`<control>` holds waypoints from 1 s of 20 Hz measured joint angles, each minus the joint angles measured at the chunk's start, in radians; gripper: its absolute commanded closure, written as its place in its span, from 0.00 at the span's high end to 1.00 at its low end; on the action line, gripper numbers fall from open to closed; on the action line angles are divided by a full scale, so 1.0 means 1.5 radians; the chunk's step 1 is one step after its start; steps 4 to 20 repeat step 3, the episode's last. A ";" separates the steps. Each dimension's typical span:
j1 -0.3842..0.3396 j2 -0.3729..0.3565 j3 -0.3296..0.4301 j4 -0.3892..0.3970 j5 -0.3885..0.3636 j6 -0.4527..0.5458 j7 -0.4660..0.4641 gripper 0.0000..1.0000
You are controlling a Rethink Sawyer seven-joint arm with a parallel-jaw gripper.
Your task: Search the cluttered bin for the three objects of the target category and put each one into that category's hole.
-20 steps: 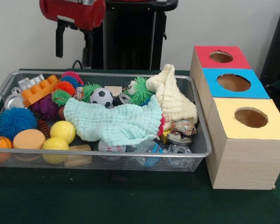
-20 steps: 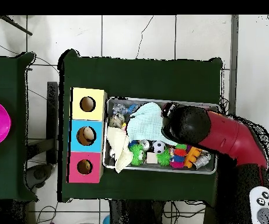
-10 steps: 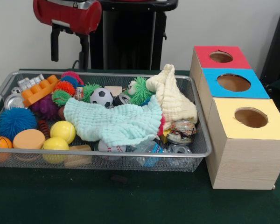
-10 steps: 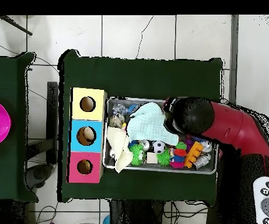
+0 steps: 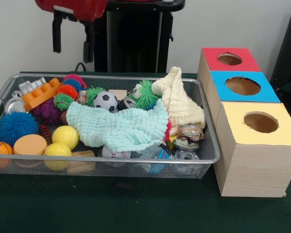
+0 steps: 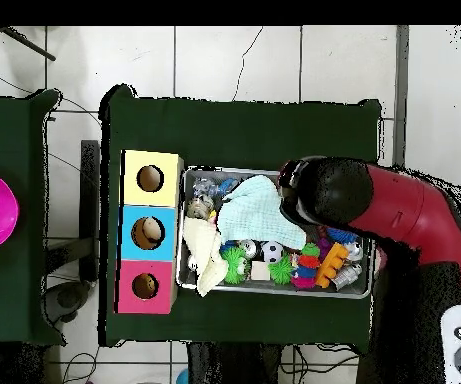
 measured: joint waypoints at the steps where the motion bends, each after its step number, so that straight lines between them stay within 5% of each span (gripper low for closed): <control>1: 0.000 -0.003 0.001 0.000 0.000 0.002 0.000 1.00; 20: 0.000 -0.006 0.005 0.000 -0.001 0.002 0.000 1.00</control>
